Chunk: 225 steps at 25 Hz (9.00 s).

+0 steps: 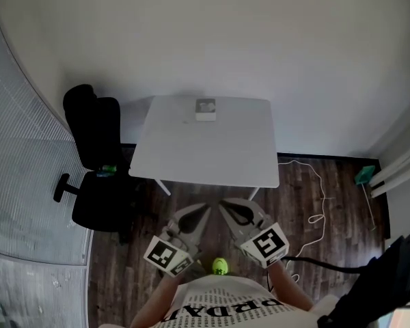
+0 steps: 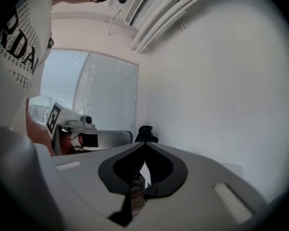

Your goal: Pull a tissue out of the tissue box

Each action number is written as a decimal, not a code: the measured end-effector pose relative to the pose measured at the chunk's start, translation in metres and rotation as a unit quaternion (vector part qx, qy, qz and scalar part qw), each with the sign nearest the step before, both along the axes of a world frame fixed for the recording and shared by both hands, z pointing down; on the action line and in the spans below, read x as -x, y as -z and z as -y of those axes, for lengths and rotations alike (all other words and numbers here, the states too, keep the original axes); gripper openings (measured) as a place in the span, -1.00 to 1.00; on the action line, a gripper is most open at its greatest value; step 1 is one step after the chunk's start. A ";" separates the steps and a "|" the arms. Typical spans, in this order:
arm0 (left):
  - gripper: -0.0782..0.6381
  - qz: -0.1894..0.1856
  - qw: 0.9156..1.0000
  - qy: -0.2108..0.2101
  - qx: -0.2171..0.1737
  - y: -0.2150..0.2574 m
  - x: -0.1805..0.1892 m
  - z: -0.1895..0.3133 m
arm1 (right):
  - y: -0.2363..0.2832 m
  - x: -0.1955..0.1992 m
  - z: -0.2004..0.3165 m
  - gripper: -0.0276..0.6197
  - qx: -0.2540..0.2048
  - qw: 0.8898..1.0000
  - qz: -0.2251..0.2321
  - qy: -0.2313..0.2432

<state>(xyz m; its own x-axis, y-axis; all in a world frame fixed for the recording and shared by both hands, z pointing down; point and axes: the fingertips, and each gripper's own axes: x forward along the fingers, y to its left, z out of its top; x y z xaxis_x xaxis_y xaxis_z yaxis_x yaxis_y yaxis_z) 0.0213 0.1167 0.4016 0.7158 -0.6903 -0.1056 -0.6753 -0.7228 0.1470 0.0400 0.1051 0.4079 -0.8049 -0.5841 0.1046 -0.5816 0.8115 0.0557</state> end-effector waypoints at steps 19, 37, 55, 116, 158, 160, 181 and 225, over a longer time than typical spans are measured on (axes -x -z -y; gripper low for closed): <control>-0.81 -0.012 1.000 -0.028 -0.007 0.011 0.018 0.097 | 0.002 0.029 0.092 -0.89 0.001 1.000 -0.018 -0.009; -0.81 -0.018 0.997 -0.067 -0.020 0.023 0.086 0.194 | 0.013 0.091 0.191 -0.89 -0.006 0.998 -0.021 -0.056; -0.81 -0.029 0.997 -0.067 -0.017 0.016 0.085 0.255 | -0.005 0.085 0.256 -0.89 0.011 0.998 -0.035 -0.045; -0.81 -0.008 0.998 -0.053 0.018 -0.014 0.080 0.472 | -0.025 0.089 0.466 -0.89 0.048 0.997 -0.054 -0.009; -0.81 0.007 0.996 -0.019 0.092 -0.086 0.060 0.564 | -0.133 0.062 0.583 -0.68 0.140 0.986 -0.079 -0.053; -0.81 0.008 0.995 -0.017 0.099 -0.095 0.061 0.573 | -0.143 0.062 0.592 -0.68 0.148 0.984 -0.080 -0.056; -0.81 0.009 0.986 -0.021 0.168 -0.196 0.057 0.646 | -0.263 0.038 0.665 -0.64 0.235 0.960 -0.098 -0.120; -0.81 -0.002 0.978 -0.020 0.210 -0.235 0.063 0.660 | -0.316 0.060 0.688 -0.27 0.263 0.950 -0.123 -0.113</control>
